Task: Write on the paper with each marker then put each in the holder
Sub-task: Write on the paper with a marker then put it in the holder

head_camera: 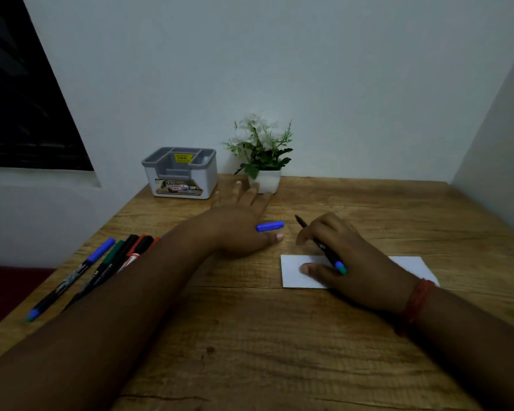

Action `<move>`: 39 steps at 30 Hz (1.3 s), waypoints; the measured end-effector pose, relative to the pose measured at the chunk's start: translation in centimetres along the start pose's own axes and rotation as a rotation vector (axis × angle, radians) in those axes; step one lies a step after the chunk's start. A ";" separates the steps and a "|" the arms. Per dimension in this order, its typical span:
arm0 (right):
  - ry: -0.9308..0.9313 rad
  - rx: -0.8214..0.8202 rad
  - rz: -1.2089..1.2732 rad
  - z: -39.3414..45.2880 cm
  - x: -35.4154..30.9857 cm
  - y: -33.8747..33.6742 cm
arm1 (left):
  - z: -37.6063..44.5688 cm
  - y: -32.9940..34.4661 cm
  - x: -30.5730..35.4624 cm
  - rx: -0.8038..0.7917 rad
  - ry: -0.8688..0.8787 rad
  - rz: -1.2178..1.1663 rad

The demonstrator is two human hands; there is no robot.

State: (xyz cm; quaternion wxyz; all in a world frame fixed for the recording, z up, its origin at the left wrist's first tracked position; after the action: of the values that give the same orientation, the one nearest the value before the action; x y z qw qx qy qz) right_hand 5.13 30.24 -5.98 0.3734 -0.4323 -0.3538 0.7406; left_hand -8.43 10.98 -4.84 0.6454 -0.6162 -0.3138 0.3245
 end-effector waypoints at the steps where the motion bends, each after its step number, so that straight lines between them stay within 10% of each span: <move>1: -0.032 -0.038 -0.001 0.0 0.1 0.1 | -0.2 0.0 0.1 -0.019 0.022 0.012; 16: -0.180 -0.015 0.179 0.2 0.5 -1.6 | -2.3 -0.5 2.5 -0.274 0.151 0.099; 20: 0.074 0.375 0.448 -0.2 -0.7 -2.0 | -2.3 -0.3 2.7 -0.235 0.178 0.091; 26: 0.415 0.286 1.127 -1.4 -1.4 -0.3 | -2.5 -0.2 2.5 -0.277 0.147 0.094; 39: 0.251 0.015 0.482 -1.2 -1.5 -1.2 | -2.1 0.7 2.3 -0.264 0.163 0.135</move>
State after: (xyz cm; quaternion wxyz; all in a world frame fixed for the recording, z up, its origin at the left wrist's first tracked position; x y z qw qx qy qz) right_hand 7.08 29.74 -4.83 0.2303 -0.5896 -0.1861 0.7514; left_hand -5.34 11.61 -5.64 0.5587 -0.7397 -0.2584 0.2719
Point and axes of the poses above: each hand's wrist, its own z-axis towards the middle knuckle, its own y-axis out of the palm, x = y × z, the point moved 2 cm from there along z, towards the middle knuckle, and after that the axes turned 7 degrees about x, right-handed, at the moved point
